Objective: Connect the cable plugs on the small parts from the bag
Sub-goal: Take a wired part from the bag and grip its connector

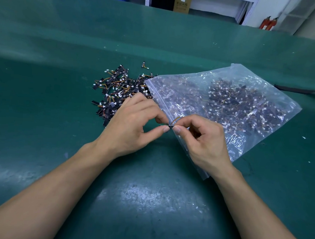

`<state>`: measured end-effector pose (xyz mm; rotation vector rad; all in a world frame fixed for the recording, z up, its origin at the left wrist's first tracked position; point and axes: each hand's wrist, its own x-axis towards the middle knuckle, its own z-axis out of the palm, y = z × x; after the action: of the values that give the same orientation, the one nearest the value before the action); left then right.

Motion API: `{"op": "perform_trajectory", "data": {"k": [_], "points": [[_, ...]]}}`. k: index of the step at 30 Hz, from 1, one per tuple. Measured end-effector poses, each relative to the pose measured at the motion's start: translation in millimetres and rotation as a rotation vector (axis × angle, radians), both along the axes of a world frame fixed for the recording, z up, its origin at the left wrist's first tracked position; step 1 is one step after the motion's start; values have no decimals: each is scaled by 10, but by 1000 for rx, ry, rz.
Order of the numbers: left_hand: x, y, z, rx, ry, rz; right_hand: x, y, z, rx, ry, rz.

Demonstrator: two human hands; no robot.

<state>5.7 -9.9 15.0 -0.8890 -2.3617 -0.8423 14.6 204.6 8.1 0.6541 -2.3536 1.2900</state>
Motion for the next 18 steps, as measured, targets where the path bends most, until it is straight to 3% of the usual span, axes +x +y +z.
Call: {"op": "perform_trajectory", "data": {"k": [5,12,18], "points": [[-1,13,25,31,62,-7,35,-26,32,-76,-88,-22],[-8,21,43,3,132,17,19,-4,81,-186,-399,59],[10,30,35,12,54,25,5,-17,79,-183,-346,19]]}}
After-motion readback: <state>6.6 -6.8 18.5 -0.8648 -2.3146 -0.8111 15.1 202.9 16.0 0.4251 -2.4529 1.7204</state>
